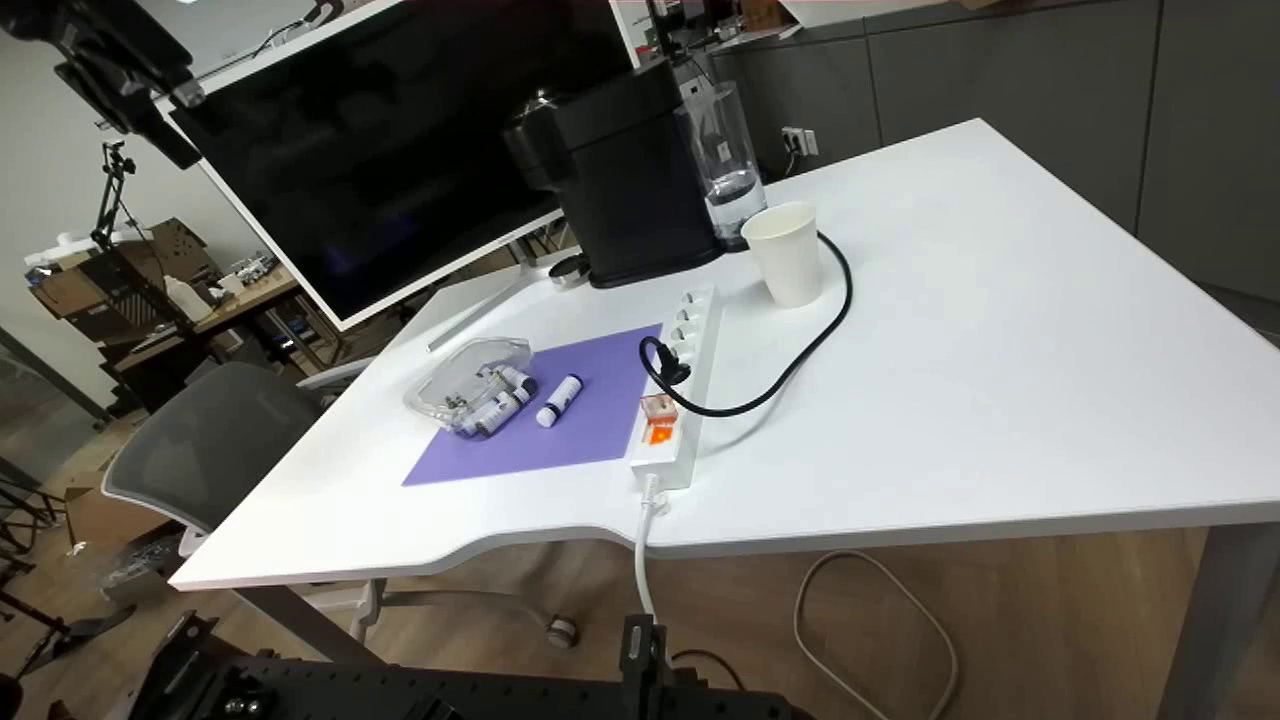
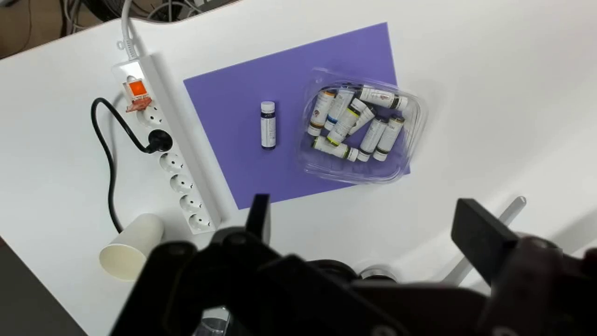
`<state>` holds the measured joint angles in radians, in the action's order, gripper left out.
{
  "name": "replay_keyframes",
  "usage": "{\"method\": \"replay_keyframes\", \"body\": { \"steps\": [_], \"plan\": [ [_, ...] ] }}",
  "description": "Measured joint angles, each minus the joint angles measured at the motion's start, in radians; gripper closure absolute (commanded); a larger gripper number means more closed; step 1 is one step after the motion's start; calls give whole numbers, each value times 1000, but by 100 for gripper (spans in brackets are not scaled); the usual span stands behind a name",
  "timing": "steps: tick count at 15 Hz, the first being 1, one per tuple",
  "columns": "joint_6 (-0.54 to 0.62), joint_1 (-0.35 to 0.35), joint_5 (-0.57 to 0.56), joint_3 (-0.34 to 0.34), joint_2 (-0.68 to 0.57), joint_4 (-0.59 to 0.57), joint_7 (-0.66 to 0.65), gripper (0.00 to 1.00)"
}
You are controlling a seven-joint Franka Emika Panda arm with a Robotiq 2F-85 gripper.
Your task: Press the power switch on the extension cord
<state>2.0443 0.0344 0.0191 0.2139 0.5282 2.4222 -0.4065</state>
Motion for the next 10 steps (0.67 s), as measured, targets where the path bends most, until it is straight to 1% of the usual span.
{"method": "replay_keyframes", "body": {
  "steps": [4, 7, 10],
  "plan": [
    [7, -4, -1, 0, -1, 3, 1, 0],
    [61, -9, -1, -3, -13, 24, 15, 0],
    [121, -4, -1, -43, -54, 62, 67, 0]
  ]
}}
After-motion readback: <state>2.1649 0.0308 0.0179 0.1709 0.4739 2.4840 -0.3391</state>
